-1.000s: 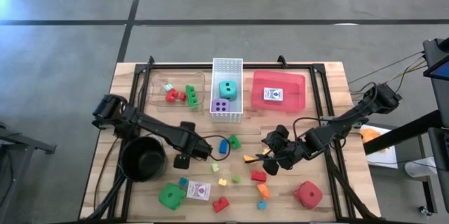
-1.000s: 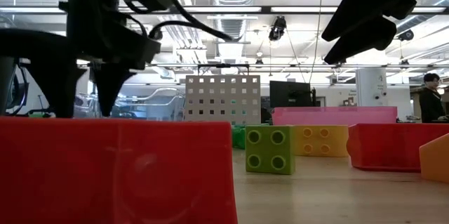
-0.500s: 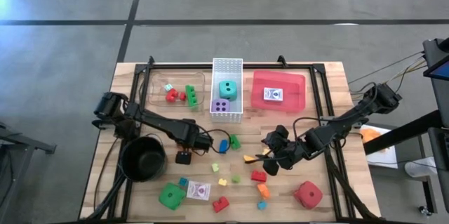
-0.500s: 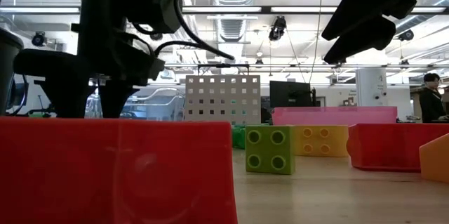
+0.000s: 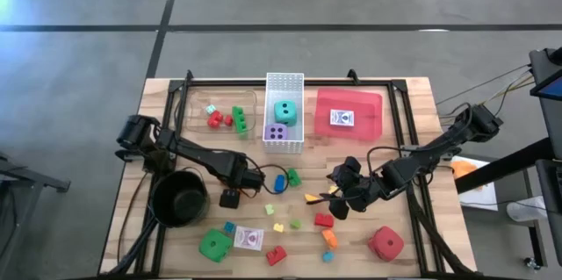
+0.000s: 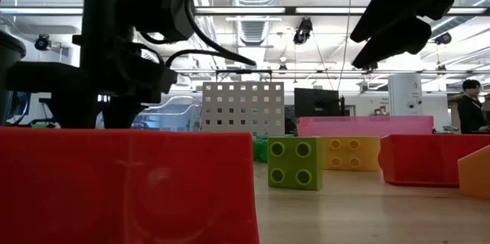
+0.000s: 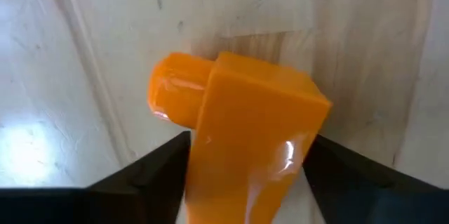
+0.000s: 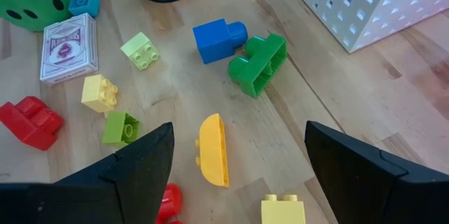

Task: Pick & Place Toys
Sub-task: Put the orange game piece into the transparent bin

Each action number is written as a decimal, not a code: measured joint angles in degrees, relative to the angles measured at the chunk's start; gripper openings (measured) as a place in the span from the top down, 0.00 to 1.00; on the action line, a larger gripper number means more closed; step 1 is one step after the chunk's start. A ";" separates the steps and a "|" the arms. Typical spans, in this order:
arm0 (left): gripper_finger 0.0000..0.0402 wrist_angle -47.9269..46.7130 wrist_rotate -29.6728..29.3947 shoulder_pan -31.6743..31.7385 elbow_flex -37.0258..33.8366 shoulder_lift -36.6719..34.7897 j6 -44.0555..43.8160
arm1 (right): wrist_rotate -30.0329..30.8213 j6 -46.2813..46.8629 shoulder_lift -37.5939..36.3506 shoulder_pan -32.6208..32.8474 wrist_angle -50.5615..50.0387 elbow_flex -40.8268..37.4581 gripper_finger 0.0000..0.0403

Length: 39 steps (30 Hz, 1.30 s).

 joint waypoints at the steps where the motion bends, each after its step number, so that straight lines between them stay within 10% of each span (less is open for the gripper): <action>1: 0.41 -0.03 0.03 0.00 -0.01 0.00 0.04 | 0.00 -0.01 -0.02 0.00 0.00 0.00 0.23; 6: 0.60 -0.99 -1.16 0.07 0.20 -0.02 0.09 | 0.02 -0.17 -0.01 0.00 0.00 0.00 0.23; 18: 0.60 -7.91 -1.94 0.07 7.73 -1.46 -0.21 | 0.04 -0.08 -0.01 -0.02 0.06 0.00 0.23; 26: 0.60 -21.11 -12.34 1.45 17.75 -4.23 -0.57 | 0.04 0.01 0.00 -0.02 0.08 0.00 0.23; 39: 0.59 -25.21 -15.74 21.25 27.76 -12.19 -2.84 | 0.07 0.01 0.00 -0.02 0.11 0.00 0.23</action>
